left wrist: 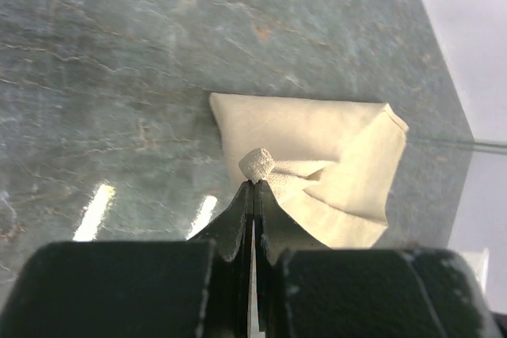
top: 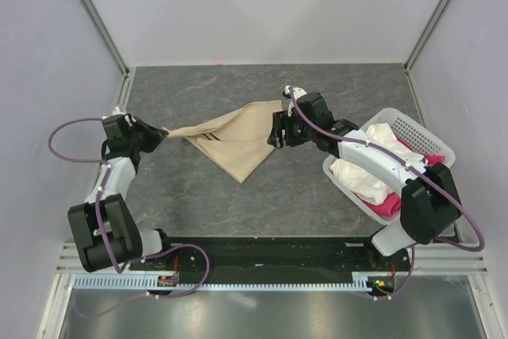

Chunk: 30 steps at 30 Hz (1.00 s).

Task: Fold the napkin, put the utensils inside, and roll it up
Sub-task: Fold the napkin

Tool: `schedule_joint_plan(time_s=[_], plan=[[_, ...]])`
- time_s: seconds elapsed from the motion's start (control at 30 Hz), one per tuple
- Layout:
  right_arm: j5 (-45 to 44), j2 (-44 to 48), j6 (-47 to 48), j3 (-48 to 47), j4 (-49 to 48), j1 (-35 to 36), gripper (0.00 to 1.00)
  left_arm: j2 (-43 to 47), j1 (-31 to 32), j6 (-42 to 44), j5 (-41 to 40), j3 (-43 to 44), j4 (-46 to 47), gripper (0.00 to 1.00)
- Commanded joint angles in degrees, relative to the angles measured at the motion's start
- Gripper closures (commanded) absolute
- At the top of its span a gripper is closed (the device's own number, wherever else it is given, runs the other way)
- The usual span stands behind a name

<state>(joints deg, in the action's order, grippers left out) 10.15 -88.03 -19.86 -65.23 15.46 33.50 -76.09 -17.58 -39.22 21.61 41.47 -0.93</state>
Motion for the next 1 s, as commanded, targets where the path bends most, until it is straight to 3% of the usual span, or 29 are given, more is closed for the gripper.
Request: schedule_joint_plan(time_s=[0.0, 0.17, 0.4, 0.6, 0.97], plan=[[-2.3, 5.7, 1.2, 1.2, -0.1, -0.5, 0.29, 5.6, 1.8, -0.8, 2.8, -0.4, 2.6, 0.98], [-4.6, 8.7, 1.3, 3.4, 0.6, -0.7, 0.29, 8.2, 7.5, -0.2, 1.7, -0.3, 2.0, 0.98], [-6.5, 10.1, 0.4, 5.0, 0.8, -0.8, 0.29, 7.9, 22.7, 0.7, -3.8, 1.6, 2.1, 0.98], [-8.6, 12.0, -0.3, 6.1, 1.1, -0.8, 0.29, 6.9, 31.6, 1.6, -6.6, 1.9, 3.0, 0.98], [-10.9, 12.8, 0.2, 4.0, 3.3, -1.2, 0.28, 9.2, 36.9, 3.8, -8.9, -0.7, 2.4, 0.98]])
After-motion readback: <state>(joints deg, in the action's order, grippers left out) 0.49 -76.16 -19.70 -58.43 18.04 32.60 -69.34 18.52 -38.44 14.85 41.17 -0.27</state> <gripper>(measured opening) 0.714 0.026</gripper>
